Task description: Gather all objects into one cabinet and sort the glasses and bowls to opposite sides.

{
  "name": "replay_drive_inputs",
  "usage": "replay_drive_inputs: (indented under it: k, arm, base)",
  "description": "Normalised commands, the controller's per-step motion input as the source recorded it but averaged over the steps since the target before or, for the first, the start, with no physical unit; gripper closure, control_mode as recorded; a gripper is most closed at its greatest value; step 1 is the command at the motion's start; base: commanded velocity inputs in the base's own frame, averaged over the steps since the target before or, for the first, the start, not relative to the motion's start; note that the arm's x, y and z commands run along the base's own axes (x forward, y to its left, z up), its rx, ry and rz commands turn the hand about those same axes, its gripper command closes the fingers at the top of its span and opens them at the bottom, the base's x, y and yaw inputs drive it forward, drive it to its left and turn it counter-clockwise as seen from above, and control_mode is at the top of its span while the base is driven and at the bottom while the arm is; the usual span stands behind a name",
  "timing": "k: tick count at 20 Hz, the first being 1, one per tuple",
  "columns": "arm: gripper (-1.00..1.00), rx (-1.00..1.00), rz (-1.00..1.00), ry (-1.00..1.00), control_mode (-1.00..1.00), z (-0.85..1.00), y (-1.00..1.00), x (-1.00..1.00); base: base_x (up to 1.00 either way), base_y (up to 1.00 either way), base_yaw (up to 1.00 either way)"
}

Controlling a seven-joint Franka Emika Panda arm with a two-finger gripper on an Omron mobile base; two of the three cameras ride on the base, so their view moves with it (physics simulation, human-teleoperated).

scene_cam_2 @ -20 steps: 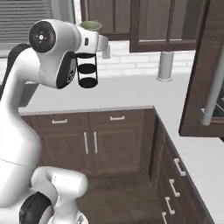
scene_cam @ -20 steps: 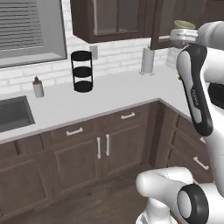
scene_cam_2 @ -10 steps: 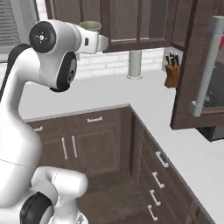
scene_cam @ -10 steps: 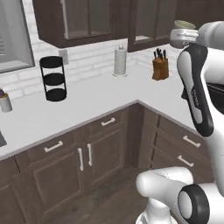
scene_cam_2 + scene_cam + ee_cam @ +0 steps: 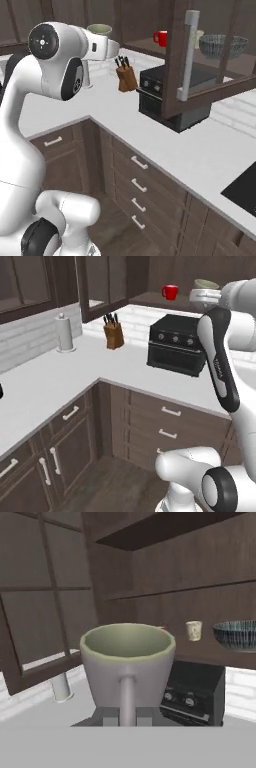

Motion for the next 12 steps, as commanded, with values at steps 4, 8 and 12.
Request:
replay_drive_inputs:
  k: [4, 8, 12]
  arm:
    - [1.0, 0.0, 0.0, 0.0, 1.0, 0.0, 0.0, 0.0]
    - [1.0, 0.0, 0.0, 0.0, 1.0, 0.0, 0.0, 0.0]
    - [1.0, 0.0, 0.0, 0.0, 1.0, 0.0, 0.0, 0.0]
  base:
    - [0.13, 0.23, -0.39]
    - [0.17, 0.1, -0.02]
    - [0.87, 0.48, -0.13]
